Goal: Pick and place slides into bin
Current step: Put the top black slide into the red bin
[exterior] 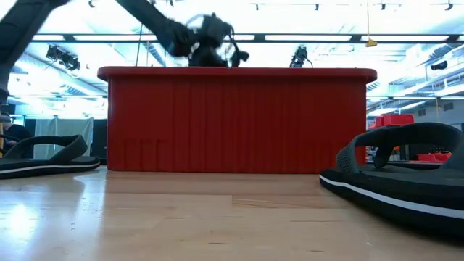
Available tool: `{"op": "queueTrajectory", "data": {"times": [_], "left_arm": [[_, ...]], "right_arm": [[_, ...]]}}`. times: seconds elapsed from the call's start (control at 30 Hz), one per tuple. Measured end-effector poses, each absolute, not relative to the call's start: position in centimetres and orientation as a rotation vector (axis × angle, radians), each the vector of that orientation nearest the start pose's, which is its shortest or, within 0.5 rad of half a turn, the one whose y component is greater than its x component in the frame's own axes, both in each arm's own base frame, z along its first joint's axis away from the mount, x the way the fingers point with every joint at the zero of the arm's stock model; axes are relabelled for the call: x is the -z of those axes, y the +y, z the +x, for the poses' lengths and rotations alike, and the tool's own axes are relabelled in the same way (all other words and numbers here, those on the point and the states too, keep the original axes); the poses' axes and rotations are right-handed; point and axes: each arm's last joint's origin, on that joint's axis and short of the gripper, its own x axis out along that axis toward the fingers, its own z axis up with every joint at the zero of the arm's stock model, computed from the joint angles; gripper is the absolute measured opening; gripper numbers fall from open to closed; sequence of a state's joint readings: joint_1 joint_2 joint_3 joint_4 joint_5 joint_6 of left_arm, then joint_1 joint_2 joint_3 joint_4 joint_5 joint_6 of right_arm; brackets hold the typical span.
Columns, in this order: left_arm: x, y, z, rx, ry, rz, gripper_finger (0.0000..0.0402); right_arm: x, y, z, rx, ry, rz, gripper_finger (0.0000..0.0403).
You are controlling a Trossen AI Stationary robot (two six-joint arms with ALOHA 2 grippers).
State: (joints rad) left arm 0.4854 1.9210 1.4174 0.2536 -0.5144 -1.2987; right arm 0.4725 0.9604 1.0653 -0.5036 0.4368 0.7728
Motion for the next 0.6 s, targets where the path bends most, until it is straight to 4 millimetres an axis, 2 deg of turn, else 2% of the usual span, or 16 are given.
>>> {"op": "queueTrajectory", "data": {"times": [0.13,0.3,0.47,0.6], "left_arm": [[-22.9,23.5,39.3,-1.027,-0.375,-1.211,0.0010],[-19.3,24.3,39.9,-1.077,-0.347,-1.279,0.0013],[-16.7,25.7,39.6,-1.088,-0.299,-1.339,0.0034],[-15.3,26.7,39.1,-1.140,-0.306,-1.339,0.0032]], "right_arm": [[-38.1,6.1,16.1,0.102,0.276,0.554,0.0165],[-38.7,5.5,15.0,0.092,0.248,0.526,0.0165],[-38.4,5.5,14.8,0.066,0.288,0.478,0.0165],[-38.1,5.4,14.7,0.063,0.323,0.446,0.0165]]}}
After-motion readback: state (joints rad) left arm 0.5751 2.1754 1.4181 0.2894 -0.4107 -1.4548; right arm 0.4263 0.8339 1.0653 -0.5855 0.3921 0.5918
